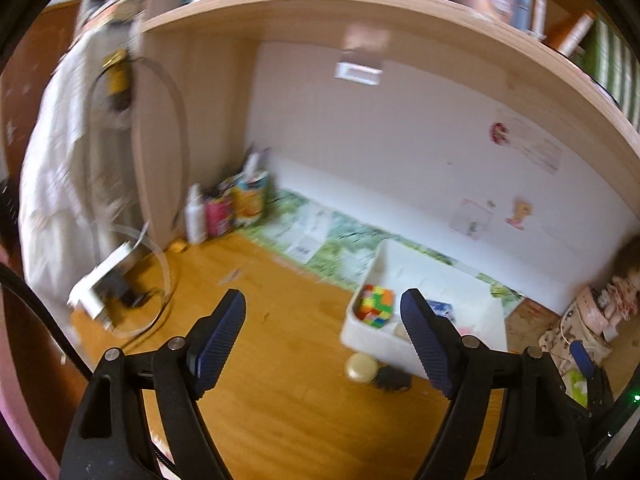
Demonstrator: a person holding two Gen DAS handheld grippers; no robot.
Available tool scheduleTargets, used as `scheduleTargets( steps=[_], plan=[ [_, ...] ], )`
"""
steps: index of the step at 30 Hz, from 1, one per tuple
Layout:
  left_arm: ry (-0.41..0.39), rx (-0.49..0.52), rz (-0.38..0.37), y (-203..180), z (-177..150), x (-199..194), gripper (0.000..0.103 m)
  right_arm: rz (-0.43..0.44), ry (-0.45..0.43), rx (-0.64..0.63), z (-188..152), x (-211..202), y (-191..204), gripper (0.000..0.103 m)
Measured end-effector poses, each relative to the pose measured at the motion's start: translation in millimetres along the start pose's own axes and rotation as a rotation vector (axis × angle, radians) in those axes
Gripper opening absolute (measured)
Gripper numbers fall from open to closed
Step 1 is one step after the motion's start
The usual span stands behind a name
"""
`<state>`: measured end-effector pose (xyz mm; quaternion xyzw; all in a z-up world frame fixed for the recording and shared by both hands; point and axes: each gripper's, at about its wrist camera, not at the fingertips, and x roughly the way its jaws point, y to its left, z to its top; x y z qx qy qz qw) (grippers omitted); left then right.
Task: Organize rigid objects
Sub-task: 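Move both tools back toward the gold round case and black charger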
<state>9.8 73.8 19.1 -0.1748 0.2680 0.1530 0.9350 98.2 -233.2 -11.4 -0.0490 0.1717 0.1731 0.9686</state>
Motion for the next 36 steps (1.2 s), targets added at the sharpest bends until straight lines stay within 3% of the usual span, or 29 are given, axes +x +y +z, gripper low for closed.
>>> scheduleTargets(
  steps=[5,11,15,21,36],
  plan=[
    [0.077,-0.073,0.028,25,-21,-4,0.082,0.077,0.065,0.012,-11,4,5,0.087],
    [0.179,-0.061,0.033,26,-39,6,0.082,0.161,0.142,0.030,-24,11,14,0.087],
    [0.241,0.009,0.046,17,-42,23,0.082,0.188,0.194,0.067,-30,21,20,0.087],
    [0.325,0.114,0.005,8,-39,53,0.082,0.203,0.272,0.188,-40,39,24,0.088],
    [0.529,0.414,-0.121,-31,-33,146,0.082,0.085,0.466,0.407,-75,103,41,0.088]
  ],
)
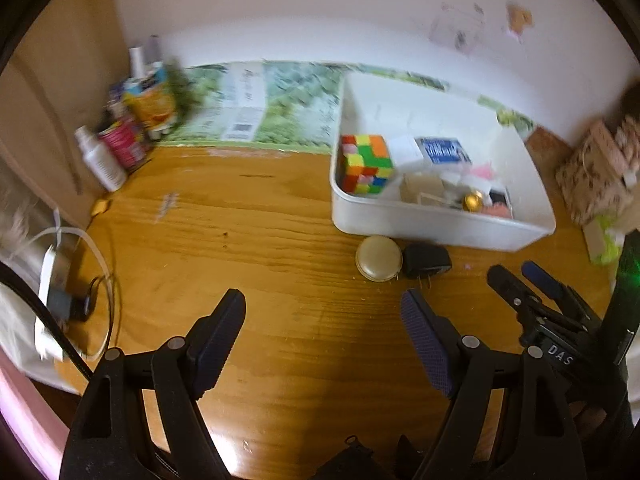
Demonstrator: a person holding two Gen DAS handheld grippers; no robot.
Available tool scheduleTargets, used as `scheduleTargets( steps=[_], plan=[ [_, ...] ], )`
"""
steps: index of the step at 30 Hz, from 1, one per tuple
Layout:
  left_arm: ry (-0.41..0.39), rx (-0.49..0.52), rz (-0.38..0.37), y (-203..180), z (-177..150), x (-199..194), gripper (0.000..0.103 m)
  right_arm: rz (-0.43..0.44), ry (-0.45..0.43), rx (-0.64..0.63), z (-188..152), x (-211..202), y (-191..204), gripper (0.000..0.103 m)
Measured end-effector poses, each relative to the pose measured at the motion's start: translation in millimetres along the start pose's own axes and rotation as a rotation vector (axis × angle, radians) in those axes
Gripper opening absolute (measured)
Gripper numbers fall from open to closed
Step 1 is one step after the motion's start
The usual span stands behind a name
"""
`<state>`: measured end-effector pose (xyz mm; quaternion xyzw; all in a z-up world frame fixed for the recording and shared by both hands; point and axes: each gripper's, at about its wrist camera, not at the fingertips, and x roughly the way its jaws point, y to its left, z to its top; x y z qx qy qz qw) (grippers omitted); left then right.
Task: Organize rigid objects
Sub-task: 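Move both tools back toward the gold round case and black charger, then grasp the gold round case with the left tool while the right tool grasps the black plug charger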
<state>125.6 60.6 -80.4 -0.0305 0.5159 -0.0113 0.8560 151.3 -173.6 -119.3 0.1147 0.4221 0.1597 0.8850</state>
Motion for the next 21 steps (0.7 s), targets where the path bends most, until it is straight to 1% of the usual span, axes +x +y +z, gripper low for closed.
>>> scheduleTargets(
  steps=[5,9,14,21],
  plan=[
    [0.067,0.105,-0.029,-11,15,31,0.082,-0.043,0.034,0.031,-7,26,2,0.088],
    [0.129,0.158,-0.058,-19,23,55,0.082,-0.080,0.052,0.033,-14,42,3,0.088],
    [0.207,0.185,-0.101,-26,27,89,0.082,-0.135,0.058,0.004,-22,58,6,0.088],
    [0.289,0.232,-0.126,-36,31,124,0.082,-0.181,0.064,-0.033,-31,79,13,0.088]
  ],
)
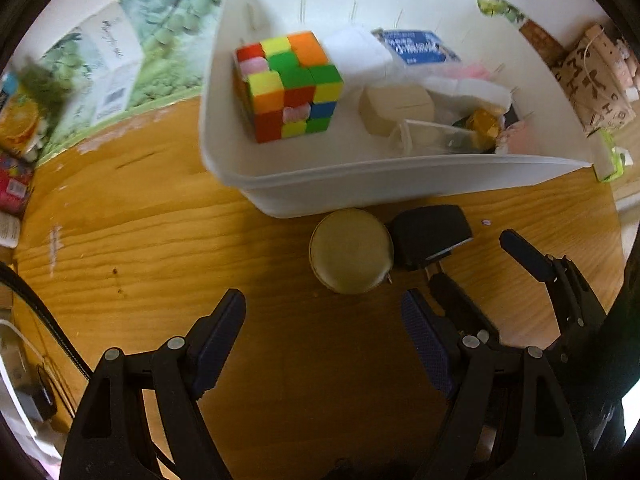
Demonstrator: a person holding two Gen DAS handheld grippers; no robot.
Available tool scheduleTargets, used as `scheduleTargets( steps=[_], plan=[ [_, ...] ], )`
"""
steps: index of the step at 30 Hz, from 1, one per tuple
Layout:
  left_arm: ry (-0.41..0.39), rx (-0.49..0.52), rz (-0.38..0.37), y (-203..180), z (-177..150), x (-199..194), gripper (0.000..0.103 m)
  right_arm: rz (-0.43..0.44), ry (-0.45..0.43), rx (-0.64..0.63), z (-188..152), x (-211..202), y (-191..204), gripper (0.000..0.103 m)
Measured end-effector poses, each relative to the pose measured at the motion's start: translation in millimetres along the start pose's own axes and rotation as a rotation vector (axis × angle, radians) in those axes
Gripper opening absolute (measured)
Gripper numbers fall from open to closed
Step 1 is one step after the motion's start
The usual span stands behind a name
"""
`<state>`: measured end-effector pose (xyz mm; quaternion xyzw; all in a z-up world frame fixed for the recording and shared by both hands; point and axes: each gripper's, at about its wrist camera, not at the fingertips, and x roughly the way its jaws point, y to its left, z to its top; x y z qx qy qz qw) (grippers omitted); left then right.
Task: Organize rigid objects
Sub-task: 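Grasp the gold round case with the left tool while the right tool grasps the black plug charger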
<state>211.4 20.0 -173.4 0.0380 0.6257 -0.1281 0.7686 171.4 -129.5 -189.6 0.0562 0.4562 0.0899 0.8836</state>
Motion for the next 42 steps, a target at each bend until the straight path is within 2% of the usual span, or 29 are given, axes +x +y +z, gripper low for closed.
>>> scheduleTargets(
  steps=[11,19,26,29,34,37,42],
  plan=[
    [0.029,0.086,0.018,-12,18,24,0.082,-0.071,0.008,-0.132,0,22,24,0.088],
    [0.012,0.097,0.008,-22,28,28,0.083,-0.131,-0.010,-0.128,-1,29,23,0.088],
    [0.028,0.029,-0.025,-23,34,32,0.082,-0.128,-0.038,-0.123,-1,31,21,0.081],
    [0.035,0.031,-0.032,-26,34,31,0.077,-0.118,-0.044,-0.127,0,30,21,0.075],
    [0.032,0.049,-0.071,-34,30,25,0.056,-0.115,-0.047,-0.135,2,31,27,0.071],
    [0.036,0.047,-0.080,-37,28,23,0.055,-0.120,-0.046,-0.139,2,32,29,0.070],
    [0.040,0.033,-0.083,-43,25,21,0.054,-0.121,-0.049,-0.148,2,32,32,0.064]
  ],
)
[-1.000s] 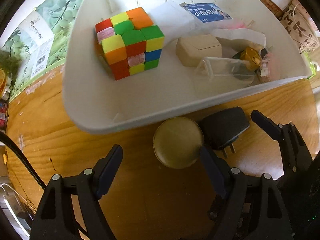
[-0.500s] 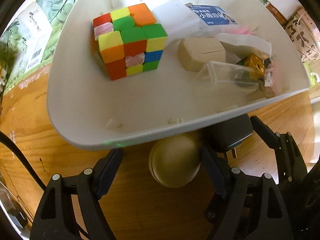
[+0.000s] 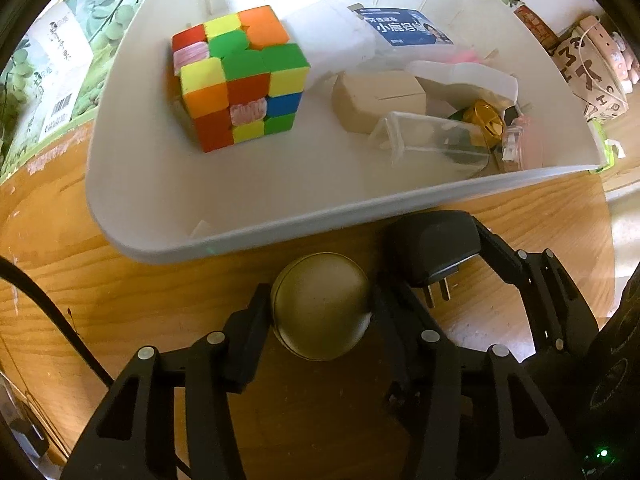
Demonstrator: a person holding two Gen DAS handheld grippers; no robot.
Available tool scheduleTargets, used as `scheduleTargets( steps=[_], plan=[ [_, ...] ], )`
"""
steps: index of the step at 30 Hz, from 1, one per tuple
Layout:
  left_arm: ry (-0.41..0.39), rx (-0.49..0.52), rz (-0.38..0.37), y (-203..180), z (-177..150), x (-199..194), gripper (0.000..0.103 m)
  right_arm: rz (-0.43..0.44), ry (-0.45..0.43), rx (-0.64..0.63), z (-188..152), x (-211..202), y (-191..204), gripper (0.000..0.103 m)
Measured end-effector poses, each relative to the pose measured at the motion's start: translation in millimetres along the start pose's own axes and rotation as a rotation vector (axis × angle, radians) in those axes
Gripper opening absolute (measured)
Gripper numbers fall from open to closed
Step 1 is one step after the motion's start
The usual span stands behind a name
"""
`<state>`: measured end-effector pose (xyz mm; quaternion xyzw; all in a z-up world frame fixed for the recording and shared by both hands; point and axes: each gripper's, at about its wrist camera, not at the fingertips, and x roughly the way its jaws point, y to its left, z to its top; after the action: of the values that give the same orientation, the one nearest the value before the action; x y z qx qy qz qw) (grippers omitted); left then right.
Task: Organize rigid objects
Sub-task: 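Grasp the gold round case with the left tool while the right tool grasps the black plug charger, then carry the gold case with the left tool while the right tool carries the black charger over the bin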
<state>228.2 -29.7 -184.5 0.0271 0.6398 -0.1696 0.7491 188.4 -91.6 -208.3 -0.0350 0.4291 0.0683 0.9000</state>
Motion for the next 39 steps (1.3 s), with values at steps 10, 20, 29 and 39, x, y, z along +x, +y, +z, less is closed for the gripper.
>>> scheduleTargets(
  steps=[10,20,29,39],
  plan=[
    [0.025,-0.069,0.004,26,-25,-2,0.054,-0.012,0.013,0.010,-1,-1,2,0.064],
    [0.078,-0.144,0.010,46,-62,-11,0.053,-0.052,0.106,0.042,-15,-17,-3,0.064],
    [0.112,-0.179,-0.006,55,-97,-16,0.052,-0.092,0.169,0.088,-45,-42,-18,0.064],
    [0.095,-0.212,-0.041,57,-115,-22,0.037,-0.135,0.213,0.244,-68,-82,-73,0.064]
  ],
)
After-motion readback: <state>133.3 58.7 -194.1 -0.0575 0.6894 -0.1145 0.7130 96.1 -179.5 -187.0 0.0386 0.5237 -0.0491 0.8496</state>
